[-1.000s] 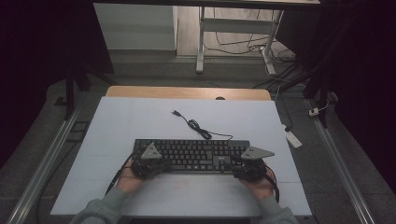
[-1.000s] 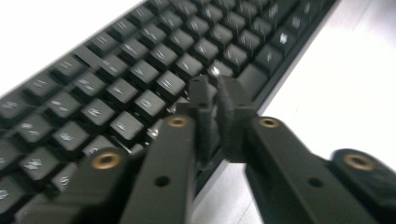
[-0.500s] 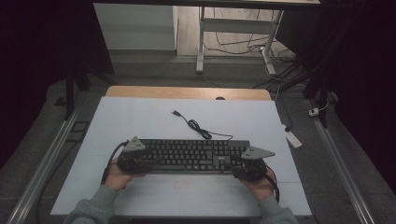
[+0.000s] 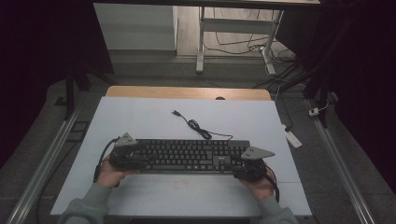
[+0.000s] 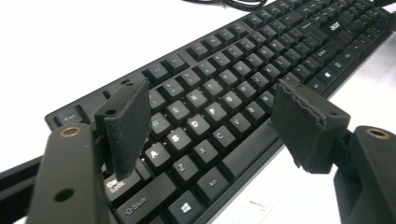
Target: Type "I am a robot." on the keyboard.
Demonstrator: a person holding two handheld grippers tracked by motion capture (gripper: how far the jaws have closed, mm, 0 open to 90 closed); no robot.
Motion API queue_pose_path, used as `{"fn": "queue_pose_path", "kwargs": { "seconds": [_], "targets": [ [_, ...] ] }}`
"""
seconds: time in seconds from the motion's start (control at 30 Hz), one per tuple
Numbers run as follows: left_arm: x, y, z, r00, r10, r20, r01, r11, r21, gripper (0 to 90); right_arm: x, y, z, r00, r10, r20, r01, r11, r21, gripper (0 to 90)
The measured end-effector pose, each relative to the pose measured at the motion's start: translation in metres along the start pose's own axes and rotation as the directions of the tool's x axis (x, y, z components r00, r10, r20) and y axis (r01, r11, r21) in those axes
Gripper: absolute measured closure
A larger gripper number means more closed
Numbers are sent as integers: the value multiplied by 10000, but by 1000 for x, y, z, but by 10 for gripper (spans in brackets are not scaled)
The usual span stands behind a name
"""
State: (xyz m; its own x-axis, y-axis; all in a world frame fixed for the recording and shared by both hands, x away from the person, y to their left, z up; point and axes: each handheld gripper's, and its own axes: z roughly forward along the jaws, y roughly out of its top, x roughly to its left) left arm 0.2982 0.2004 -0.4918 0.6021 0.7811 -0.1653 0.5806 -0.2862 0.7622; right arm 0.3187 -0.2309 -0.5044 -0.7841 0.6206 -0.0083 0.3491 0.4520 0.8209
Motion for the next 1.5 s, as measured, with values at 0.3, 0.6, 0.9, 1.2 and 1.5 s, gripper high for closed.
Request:
{"fn": "queue_pose_path", "kwargs": {
  "seconds": [0.3,0.6,0.9,1.2,1.5],
  "targets": [
    [9,-2,-3,9985,-120,-540,125,9999,85,305,1,0,1,10000,-13,-6,13,10000,43,533],
    [17,-6,-2,9961,-151,-873,179,9993,321,421,1,0,1,10000,-50,45,49,9999,116,532],
    [17,-10,3,9948,214,-994,-148,9977,666,728,1,-1,2,9999,-88,78,87,9999,115,531],
    [15,-10,8,9934,485,-1040,-381,9943,996,890,2,-1,2,9998,-184,101,181,9996,226,531],
    [15,-12,21,9914,592,-1169,-425,9892,1403,890,2,-1,2,9998,-178,112,175,9995,246,531]
  ]
}}
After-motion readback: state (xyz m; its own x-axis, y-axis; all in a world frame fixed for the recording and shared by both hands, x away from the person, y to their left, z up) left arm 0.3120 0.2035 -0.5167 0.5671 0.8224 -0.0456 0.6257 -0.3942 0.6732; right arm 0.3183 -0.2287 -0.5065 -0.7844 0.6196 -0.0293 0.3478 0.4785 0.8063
